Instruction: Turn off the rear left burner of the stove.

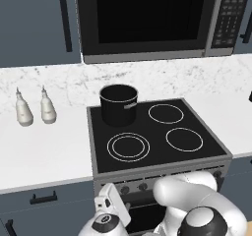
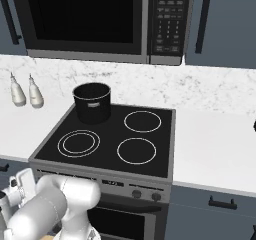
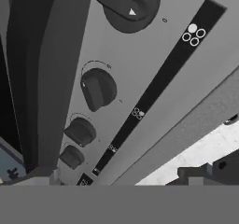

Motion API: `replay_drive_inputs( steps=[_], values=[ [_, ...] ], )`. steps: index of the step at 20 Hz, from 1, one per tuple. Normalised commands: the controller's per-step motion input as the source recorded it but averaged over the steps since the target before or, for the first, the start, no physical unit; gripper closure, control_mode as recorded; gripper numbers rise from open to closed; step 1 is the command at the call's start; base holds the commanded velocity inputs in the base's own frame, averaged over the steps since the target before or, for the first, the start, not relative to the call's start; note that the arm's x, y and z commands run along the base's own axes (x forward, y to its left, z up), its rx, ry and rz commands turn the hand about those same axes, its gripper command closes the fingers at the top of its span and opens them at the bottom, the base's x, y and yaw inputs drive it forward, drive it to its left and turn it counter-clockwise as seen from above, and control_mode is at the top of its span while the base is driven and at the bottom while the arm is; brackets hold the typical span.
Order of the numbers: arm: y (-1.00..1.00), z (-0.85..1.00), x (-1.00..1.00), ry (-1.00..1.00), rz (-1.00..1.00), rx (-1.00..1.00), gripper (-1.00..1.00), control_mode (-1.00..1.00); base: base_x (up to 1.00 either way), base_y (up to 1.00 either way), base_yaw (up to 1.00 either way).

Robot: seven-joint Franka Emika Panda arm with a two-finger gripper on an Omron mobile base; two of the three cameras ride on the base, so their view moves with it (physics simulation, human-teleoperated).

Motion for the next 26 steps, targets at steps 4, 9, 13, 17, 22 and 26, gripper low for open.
replay_drive_inputs(
  steps=[4,9,13,17,22,26],
  values=[
    [-0.14,-0.32,0.17,0.0,0.04,-0.03,-1.0,-1.0,0.0,0.0,0.0],
    [-0.1,-0.15,0.27,0.0,0.02,0.0,-1.0,-1.0,0.0,0.0,0.0],
    [-0.04,-0.1,0.29,0.0,0.01,0.0,-1.0,-1.0,0.0,0.0,0.0],
    [-0.02,-0.31,0.12,0.0,0.04,-0.02,-1.0,-1.0,0.0,0.0,0.0],
    [0.0,-0.42,0.04,0.0,0.05,-0.05,-1.0,-1.0,0.0,0.0,0.0],
    [0.0,-0.08,0.13,-0.02,0.02,0.0,-1.0,-1.0,0.0,0.0,0.0]
  ],
)
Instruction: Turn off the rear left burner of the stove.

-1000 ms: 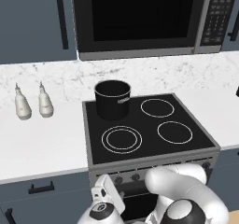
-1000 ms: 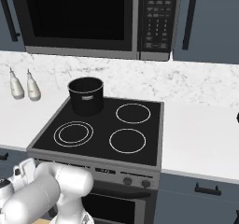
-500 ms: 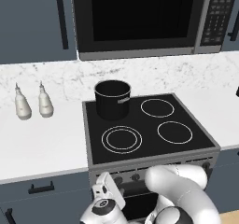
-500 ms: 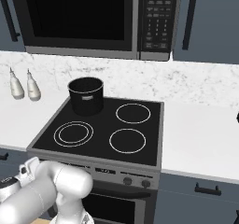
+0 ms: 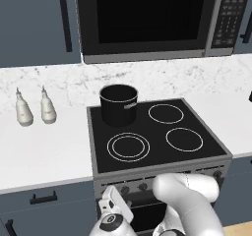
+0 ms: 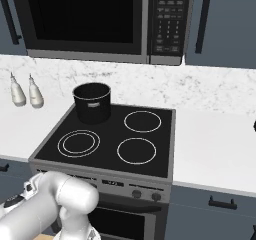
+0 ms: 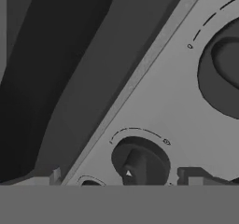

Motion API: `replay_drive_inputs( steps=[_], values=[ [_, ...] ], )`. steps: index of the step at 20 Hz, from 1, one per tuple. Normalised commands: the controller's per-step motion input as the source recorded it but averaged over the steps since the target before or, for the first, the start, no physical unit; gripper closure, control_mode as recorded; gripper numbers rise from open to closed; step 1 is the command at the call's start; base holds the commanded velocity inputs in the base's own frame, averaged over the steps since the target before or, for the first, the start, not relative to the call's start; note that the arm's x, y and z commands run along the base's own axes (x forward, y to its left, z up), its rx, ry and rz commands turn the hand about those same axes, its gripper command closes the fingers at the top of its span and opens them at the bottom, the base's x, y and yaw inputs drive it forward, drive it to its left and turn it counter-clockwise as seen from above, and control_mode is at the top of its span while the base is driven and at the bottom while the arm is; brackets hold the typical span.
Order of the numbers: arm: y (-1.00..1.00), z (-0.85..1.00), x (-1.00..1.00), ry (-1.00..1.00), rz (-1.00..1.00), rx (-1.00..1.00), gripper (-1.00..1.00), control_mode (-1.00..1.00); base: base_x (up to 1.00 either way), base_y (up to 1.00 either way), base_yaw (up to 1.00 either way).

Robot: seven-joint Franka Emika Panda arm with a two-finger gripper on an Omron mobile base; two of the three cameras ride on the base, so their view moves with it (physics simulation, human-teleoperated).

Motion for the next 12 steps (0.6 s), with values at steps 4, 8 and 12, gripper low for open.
replay_drive_inputs(
  steps=[4,8,12],
  values=[
    [0.0,-0.01,0.17,-0.02,0.02,0.0,-1.0,-1.0,0.0,0.0,0.0],
    [0.0,0.0,0.17,0.0,0.0,0.0,-1.0,-1.0,0.0,0.0,0.0],
    [-0.01,0.02,0.05,0.0,0.0,0.0,-1.0,-1.0,0.0,0.0,0.0]
  ],
)
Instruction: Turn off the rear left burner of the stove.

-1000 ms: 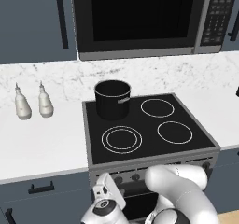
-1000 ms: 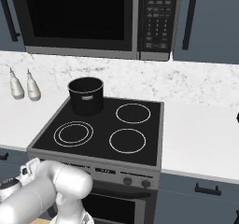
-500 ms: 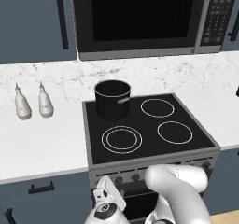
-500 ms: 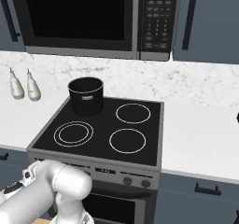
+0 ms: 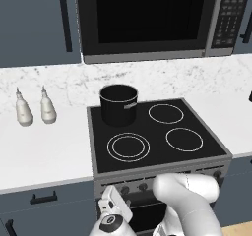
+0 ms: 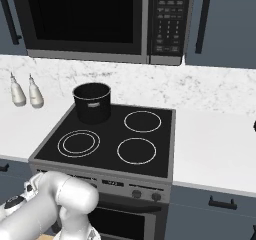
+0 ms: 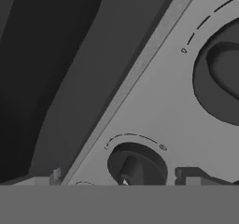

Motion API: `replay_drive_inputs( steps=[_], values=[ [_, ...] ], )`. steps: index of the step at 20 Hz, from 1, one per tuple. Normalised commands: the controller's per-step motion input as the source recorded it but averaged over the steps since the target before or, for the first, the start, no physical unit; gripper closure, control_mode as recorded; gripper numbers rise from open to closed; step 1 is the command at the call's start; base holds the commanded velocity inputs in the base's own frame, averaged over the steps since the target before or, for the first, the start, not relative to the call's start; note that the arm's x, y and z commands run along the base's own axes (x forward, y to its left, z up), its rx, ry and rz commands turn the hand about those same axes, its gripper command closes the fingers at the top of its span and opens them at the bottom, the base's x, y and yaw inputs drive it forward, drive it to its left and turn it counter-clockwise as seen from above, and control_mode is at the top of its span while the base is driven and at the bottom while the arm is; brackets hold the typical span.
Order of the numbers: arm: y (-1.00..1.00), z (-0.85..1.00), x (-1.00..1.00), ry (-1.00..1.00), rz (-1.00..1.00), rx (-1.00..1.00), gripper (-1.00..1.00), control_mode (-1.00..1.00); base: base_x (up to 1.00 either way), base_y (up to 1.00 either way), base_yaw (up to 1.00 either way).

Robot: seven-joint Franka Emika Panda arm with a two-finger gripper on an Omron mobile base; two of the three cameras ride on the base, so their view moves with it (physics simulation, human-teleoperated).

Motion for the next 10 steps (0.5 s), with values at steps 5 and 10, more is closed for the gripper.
replay_drive_inputs(
  steps=[5,10],
  values=[
    [-0.02,0.21,0.01,-0.03,0.0,0.02,-1.0,-1.0,0.0,0.0,0.0],
    [-0.14,0.08,0.0,-0.1,0.02,0.01,-1.0,-1.0,0.0,0.0,0.0]
  ],
)
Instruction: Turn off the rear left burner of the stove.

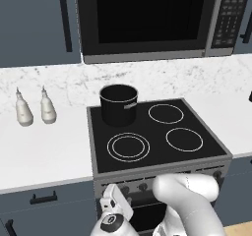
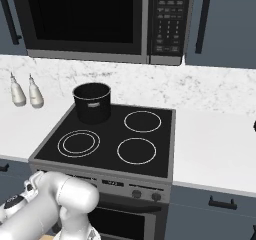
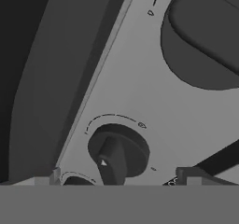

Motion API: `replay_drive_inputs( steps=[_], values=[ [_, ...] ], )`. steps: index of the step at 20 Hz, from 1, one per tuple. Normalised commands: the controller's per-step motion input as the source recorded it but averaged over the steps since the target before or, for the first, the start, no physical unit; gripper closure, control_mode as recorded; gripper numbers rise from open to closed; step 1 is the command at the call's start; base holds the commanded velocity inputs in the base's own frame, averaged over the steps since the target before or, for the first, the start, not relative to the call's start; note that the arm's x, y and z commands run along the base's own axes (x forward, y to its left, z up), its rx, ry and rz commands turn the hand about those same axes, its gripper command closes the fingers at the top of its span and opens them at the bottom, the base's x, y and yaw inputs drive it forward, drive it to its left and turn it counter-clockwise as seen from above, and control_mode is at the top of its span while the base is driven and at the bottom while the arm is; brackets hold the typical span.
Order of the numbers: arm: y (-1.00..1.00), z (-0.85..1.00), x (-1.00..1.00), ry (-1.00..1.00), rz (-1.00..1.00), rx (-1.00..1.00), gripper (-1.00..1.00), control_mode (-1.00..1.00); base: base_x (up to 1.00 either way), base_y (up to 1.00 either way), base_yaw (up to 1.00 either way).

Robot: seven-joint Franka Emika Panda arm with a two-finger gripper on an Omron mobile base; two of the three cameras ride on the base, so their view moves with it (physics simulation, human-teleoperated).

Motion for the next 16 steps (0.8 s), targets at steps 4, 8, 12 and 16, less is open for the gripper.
replay_drive_inputs(
  steps=[4,8,12,16],
  values=[
    [-0.03,-0.01,0.0,0.0,0.04,0.0,-1.0,-1.0,0.0,0.0,0.0],
    [0.0,-0.1,0.0,0.0,0.02,0.0,-1.0,-1.0,0.0,0.0,0.0],
    [0.0,0.0,0.05,0.0,0.0,0.0,-1.0,-1.0,0.0,0.0,0.0],
    [0.0,0.08,0.08,0.0,0.0,0.03,1.0,-1.0,0.0,0.0,0.0]
  ],
)
